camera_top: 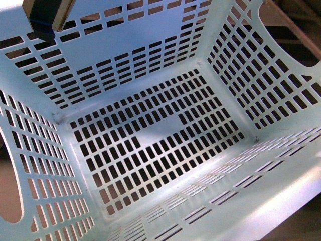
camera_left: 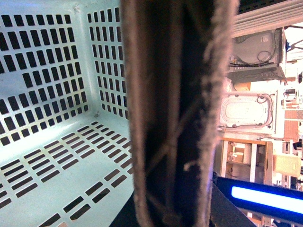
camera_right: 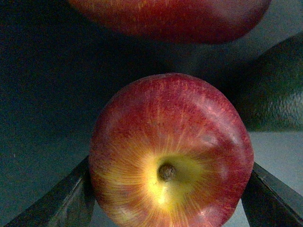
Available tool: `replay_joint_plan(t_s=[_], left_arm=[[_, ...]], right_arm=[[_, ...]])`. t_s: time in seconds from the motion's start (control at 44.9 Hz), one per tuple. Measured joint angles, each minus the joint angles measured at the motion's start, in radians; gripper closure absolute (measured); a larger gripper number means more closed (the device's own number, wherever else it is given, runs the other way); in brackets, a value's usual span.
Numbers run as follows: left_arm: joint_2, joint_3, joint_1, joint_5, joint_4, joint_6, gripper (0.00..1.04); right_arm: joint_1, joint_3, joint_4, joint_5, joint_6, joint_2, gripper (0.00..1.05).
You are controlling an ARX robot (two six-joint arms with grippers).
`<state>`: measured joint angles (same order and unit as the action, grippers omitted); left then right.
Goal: Pick apple with right arm and hold basket with left
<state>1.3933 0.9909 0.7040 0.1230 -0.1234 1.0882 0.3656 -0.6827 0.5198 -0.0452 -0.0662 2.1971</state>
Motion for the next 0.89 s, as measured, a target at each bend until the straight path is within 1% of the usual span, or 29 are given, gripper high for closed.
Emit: replay_joint_plan(t_s=[0.067,0.201,0.334,0.468,0.513,0.579,0.602,0.669,0.758,0.78,0.869,0.892], left_arm=[[0.0,0.0,0.0,0.0,0.0,0.0,0.98],[0.0,0.0,0.0,-0.004,0.0,0.0,0.98],[0.0,0.0,0.0,0.0,0.0,0.0,0.98],[0.0,0.0,0.0,-0.001,0.0,0.0,0.98],[0.0,0.0,0.0,-0.001,0.0,0.0,0.98],[0.0,0.0,0.0,-0.001,0.0,0.0,0.98],[0.0,0.0,0.0,-0.001,0.0,0.0,0.98],[0.0,0.0,0.0,-0.001,0.0,0.0,0.98],[0.0,0.0,0.0,-0.001,0.0,0.0,0.98],[0.0,0.0,0.0,-0.001,0.0,0.0,0.98],[0.0,0.0,0.0,-0.001,0.0,0.0,0.98],[0.0,0.0,0.0,-0.001,0.0,0.0,0.98]], right_arm=[[0.01,0.042,-0.014,0.022,0.024,-0.099,0.33],[0.014,0.115,-0.092,0.069,0.067,-0.336,0.33],[-0.007,0.154,-0.27,0.121,0.081,-0.69,0.33],[-0.055,0.127,-0.403,0.14,0.042,-0.953,0.33],[-0.093,0.105,-0.455,0.134,0.003,-1.058,0.33],[-0.142,0.085,-0.488,0.117,-0.03,-1.139,0.33],[-0.2,0.068,-0.507,0.096,-0.066,-1.191,0.33],[-0.266,0.051,-0.515,0.072,-0.095,-1.215,0.33],[-0.381,0.033,-0.513,0.018,-0.139,-1.212,0.33],[-0.396,0.032,-0.512,0.011,-0.145,-1.209,0.33],[-0.515,0.031,-0.498,-0.035,-0.182,-1.18,0.33],[-0.529,0.031,-0.496,-0.037,-0.186,-1.175,0.33]])
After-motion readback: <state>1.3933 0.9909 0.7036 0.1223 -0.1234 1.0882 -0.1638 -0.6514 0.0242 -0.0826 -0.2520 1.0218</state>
